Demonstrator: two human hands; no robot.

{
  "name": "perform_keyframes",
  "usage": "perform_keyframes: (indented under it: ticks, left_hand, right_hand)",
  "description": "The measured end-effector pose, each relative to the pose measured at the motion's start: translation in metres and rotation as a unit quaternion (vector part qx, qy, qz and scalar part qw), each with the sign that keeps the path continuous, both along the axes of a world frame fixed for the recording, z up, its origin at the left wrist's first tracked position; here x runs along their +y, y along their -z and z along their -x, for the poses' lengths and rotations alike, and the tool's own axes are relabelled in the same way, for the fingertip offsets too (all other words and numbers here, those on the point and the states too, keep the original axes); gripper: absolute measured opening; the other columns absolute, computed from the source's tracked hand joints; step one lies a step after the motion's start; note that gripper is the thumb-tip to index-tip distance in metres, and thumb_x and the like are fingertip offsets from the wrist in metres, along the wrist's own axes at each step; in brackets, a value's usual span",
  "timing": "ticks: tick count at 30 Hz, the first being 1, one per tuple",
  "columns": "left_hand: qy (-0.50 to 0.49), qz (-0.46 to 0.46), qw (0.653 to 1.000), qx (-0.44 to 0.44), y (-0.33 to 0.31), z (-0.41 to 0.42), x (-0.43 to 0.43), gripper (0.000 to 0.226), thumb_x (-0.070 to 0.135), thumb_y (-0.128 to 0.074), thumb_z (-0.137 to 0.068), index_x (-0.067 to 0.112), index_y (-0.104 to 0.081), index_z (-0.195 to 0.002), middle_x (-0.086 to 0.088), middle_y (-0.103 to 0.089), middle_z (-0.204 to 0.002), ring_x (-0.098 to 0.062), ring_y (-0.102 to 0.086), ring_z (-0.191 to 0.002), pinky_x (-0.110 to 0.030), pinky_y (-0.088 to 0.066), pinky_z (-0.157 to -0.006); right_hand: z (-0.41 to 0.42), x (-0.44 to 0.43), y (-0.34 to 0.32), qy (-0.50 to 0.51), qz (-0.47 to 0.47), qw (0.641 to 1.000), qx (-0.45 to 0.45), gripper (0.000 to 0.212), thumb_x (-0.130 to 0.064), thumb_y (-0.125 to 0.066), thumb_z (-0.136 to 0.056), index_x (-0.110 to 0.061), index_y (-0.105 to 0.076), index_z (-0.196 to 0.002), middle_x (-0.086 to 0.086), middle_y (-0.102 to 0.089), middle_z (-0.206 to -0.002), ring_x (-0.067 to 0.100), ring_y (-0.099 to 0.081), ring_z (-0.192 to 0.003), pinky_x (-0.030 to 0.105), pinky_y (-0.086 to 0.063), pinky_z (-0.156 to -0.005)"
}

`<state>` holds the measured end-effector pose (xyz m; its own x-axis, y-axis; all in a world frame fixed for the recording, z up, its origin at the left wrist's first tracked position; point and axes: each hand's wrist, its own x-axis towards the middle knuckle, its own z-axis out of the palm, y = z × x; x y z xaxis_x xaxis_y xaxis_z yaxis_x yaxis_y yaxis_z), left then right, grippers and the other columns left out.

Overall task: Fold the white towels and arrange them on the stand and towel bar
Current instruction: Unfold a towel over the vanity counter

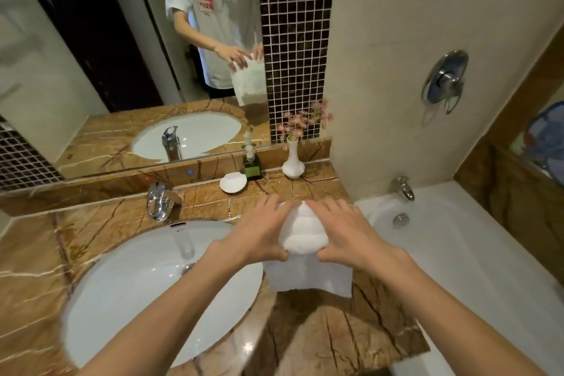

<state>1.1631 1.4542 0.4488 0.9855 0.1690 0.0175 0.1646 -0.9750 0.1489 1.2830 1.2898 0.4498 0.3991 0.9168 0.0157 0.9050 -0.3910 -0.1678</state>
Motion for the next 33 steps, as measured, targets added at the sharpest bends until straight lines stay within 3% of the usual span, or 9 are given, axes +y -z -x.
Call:
perform_keyframes:
  ticks: [5,13,16,20,23,27,29,31,33]
  left_hand:
    - [0.003,-0.040,0.999,-0.026,0.008,-0.041,0.027,0.102,0.050,-0.076,-0.056,0.027,-0.025,-0.141,-0.003,-0.041,-0.126,-0.022,-0.038,-0.109,-0.035,-0.043,-0.085]
    - [-0.014,-0.056,0.998,-0.001,0.073,-0.068,0.034,0.102,0.050,-0.074,-0.065,0.021,-0.017,-0.145,-0.011,-0.036,-0.138,-0.029,-0.034,-0.122,-0.042,-0.034,-0.099]
    - [-0.008,-0.035,0.999,0.027,0.103,-0.058,0.023,0.103,0.046,-0.075,-0.066,0.020,-0.014,-0.145,-0.012,-0.036,-0.139,-0.029,-0.035,-0.123,-0.043,-0.033,-0.101]
    - [0.009,-0.030,0.999,0.021,0.125,-0.037,0.011,0.108,0.048,-0.080,-0.051,0.013,-0.030,-0.139,-0.014,-0.052,-0.126,-0.031,-0.052,-0.109,-0.044,-0.047,-0.089]
    - [0.016,-0.047,0.999,0.011,0.132,-0.024,0.003,0.112,0.051,-0.082,-0.037,0.010,-0.040,-0.133,-0.014,-0.058,-0.115,-0.030,-0.059,-0.098,-0.040,-0.052,-0.079]
    - [0.017,-0.040,0.999,0.033,0.136,-0.010,-0.007,0.112,0.048,-0.083,-0.040,0.009,-0.038,-0.135,-0.016,-0.056,-0.119,-0.033,-0.058,-0.100,-0.040,-0.052,-0.080]
    - [0.013,-0.024,0.998,0.060,0.138,-0.004,-0.013,0.111,0.041,-0.084,-0.050,0.009,-0.030,-0.141,-0.021,-0.047,-0.132,-0.038,-0.051,-0.114,-0.044,-0.047,-0.092]
    - [0.005,-0.027,0.995,0.098,0.140,0.004,-0.020,0.105,0.041,-0.076,-0.070,0.012,-0.013,-0.149,-0.021,-0.021,-0.152,-0.039,-0.026,-0.136,-0.048,-0.030,-0.109]
    - [-0.002,-0.029,0.992,0.126,0.142,0.011,-0.027,0.100,0.047,-0.065,-0.080,0.015,-0.002,-0.151,-0.014,0.003,-0.159,-0.033,-0.003,-0.145,-0.048,-0.014,-0.117]
  right_hand:
    - [-0.035,0.030,0.000,0.021,0.020,0.999,-0.038,0.103,-0.038,-0.071,-0.065,-0.026,-0.014,-0.150,0.004,-0.038,-0.135,0.028,-0.037,-0.120,0.041,-0.037,-0.097]
    - [-0.051,0.052,0.051,0.044,0.083,0.990,-0.107,0.101,-0.047,-0.071,-0.075,-0.021,-0.011,-0.152,0.010,-0.036,-0.144,0.030,-0.035,-0.128,0.042,-0.034,-0.101]
    - [-0.036,0.040,0.079,0.047,0.102,0.990,-0.085,0.104,-0.045,-0.078,-0.066,-0.017,-0.023,-0.150,0.014,-0.044,-0.139,0.033,-0.045,-0.122,0.044,-0.039,-0.098]
    - [-0.017,0.025,0.101,0.053,0.096,0.991,-0.082,0.115,-0.043,-0.088,-0.034,-0.012,-0.045,-0.136,0.013,-0.062,-0.113,0.031,-0.061,-0.096,0.042,-0.052,-0.075]
    - [-0.005,0.018,0.110,0.040,0.099,0.991,-0.085,0.117,-0.042,-0.089,-0.030,-0.009,-0.044,-0.133,0.015,-0.061,-0.111,0.032,-0.061,-0.094,0.042,-0.053,-0.073]
    - [0.005,0.007,0.113,0.027,0.126,0.988,-0.084,0.109,-0.039,-0.091,-0.035,-0.007,-0.052,-0.132,0.019,-0.060,-0.117,0.035,-0.060,-0.099,0.047,-0.053,-0.078]
    - [0.009,0.001,0.114,0.013,0.133,0.988,-0.081,0.103,-0.035,-0.087,-0.053,-0.008,-0.041,-0.141,0.022,-0.051,-0.131,0.038,-0.053,-0.113,0.050,-0.046,-0.091]
    - [0.014,-0.005,0.117,-0.010,0.142,0.986,-0.084,0.097,-0.029,-0.075,-0.072,-0.009,-0.020,-0.150,0.024,-0.033,-0.145,0.039,-0.037,-0.129,0.050,-0.033,-0.103]
    - [0.019,-0.012,0.120,-0.025,0.150,0.985,-0.084,0.092,-0.027,-0.067,-0.081,-0.010,-0.010,-0.151,0.022,-0.022,-0.151,0.038,-0.028,-0.134,0.050,-0.027,-0.107]
